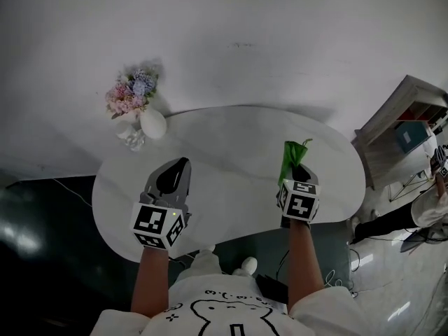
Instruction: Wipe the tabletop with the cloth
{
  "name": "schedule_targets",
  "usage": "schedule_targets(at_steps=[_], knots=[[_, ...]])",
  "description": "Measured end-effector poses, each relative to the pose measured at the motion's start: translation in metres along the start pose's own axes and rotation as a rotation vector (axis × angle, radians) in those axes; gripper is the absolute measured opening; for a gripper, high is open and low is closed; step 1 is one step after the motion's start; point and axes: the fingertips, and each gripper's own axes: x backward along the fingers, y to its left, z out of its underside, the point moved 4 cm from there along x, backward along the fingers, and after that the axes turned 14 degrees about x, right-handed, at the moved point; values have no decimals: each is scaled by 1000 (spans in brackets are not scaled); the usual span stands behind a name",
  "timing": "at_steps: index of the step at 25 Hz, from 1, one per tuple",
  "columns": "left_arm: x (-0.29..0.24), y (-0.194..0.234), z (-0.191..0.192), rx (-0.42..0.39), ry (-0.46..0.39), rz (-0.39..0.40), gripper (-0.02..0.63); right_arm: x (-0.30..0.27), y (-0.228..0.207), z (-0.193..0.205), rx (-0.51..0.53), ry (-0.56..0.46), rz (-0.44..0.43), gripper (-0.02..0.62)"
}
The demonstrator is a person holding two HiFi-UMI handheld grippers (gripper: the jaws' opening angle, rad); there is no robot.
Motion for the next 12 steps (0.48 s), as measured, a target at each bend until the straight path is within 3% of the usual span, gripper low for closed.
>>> schedule_targets(at_steps=[12], knots=[[-22, 71, 7, 78, 31, -12, 20, -94, 66, -65, 109, 1, -96, 41]])
